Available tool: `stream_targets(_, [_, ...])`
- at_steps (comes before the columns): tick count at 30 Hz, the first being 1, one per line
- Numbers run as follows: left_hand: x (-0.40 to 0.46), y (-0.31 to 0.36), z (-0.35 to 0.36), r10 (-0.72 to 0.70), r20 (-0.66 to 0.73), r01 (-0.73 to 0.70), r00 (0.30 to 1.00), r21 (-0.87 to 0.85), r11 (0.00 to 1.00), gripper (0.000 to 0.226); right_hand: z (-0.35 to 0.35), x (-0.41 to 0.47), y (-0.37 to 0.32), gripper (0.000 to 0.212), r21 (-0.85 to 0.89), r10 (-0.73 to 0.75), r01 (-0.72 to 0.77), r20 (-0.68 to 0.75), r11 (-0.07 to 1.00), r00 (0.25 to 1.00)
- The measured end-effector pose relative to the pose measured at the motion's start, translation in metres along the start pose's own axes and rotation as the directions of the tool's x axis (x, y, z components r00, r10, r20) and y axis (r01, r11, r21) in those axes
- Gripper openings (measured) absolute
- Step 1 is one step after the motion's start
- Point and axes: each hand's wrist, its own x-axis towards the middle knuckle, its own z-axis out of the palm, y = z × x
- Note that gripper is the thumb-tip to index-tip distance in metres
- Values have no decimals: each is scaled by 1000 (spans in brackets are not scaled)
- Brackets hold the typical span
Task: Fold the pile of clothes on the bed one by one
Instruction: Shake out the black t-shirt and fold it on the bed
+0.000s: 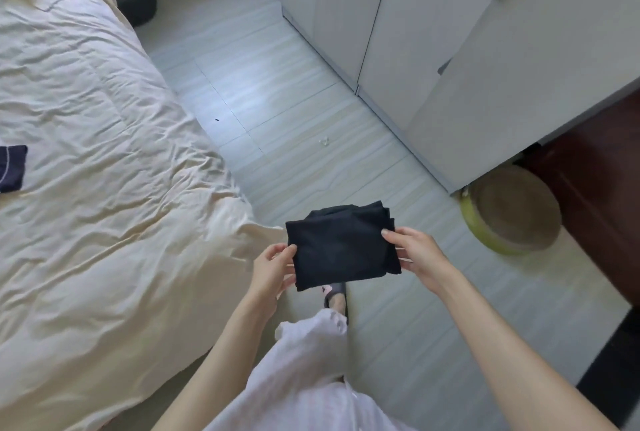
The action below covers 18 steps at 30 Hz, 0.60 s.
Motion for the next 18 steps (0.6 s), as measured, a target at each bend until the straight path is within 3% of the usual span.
stream_targets(9, [70, 82, 91, -21, -58, 13, 998, -134, 991, 12, -53, 99, -130, 25, -176, -30, 41, 65, 984, 997])
stream_targets(13, [86, 99, 90, -58, -206, -3, 977, -281, 960, 15, -24, 145, -181, 23, -324, -37, 99, 193, 941, 980])
stream_targets(18, [104, 111, 70, -150, -420, -103, 895, -521, 847, 8, 58, 195, -229, 20, -480, -43, 248, 398, 841, 916])
